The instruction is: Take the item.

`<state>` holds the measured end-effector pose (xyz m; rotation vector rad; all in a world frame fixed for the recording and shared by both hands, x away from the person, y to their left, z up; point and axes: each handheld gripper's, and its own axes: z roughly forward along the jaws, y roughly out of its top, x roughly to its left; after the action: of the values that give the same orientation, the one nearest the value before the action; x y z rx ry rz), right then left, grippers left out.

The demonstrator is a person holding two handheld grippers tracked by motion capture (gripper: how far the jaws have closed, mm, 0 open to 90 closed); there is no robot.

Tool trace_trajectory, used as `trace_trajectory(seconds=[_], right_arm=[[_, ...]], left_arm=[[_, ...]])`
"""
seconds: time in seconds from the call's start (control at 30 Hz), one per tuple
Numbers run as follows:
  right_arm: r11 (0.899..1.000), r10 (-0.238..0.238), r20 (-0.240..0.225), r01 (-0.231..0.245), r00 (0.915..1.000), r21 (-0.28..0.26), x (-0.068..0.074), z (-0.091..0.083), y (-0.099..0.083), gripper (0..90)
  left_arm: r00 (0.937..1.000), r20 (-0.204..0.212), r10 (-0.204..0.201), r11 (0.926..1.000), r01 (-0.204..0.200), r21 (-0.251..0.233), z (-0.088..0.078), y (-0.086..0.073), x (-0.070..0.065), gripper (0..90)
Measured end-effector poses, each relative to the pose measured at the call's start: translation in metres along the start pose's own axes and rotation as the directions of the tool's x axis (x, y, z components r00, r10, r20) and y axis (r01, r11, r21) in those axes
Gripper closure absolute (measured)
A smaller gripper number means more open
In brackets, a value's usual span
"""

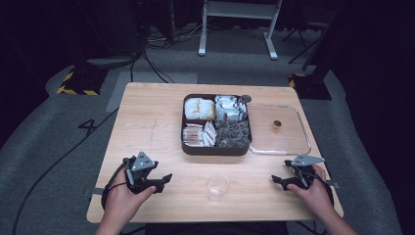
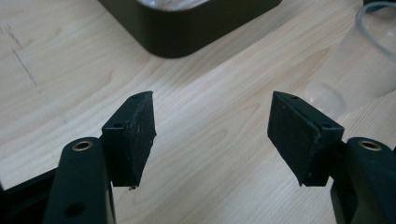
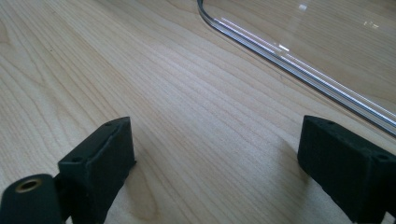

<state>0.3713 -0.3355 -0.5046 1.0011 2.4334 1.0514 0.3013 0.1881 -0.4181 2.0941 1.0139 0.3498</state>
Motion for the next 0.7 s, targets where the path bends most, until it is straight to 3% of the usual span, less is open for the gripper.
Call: trace_trajectory(seconds=[0.13,0.27,0.43,0.7], right_arm=[[1.000,0.000,0.000,0.000,1.0000,0.000,0.000,0.000,0.000,10.9],[1.000,-0.001,-0.001,0.001,1.0000,0.000,0.000,0.000,0.000,10.9],[1.000,0.000,-0.001,0.000,1.0000,0.000,0.000,0.000,0.000,11.0],[1.000,-0.001,-0.001,0.001,1.0000,0.000,0.000,0.000,0.000,11.0]], left_arm=[[0.9995,0.025,0.022,0.9997,-0.022,-0.013,0.000,0.018,-0.002,32.6],[0.9997,-0.002,0.023,0.9985,-0.023,-0.050,0.001,0.037,-0.006,32.6],[0.9998,-0.009,0.021,0.9956,-0.021,-0.091,0.004,0.050,-0.009,31.4],[0.9996,-0.016,0.021,0.9946,-0.023,-0.101,0.009,0.066,-0.007,30.6]])
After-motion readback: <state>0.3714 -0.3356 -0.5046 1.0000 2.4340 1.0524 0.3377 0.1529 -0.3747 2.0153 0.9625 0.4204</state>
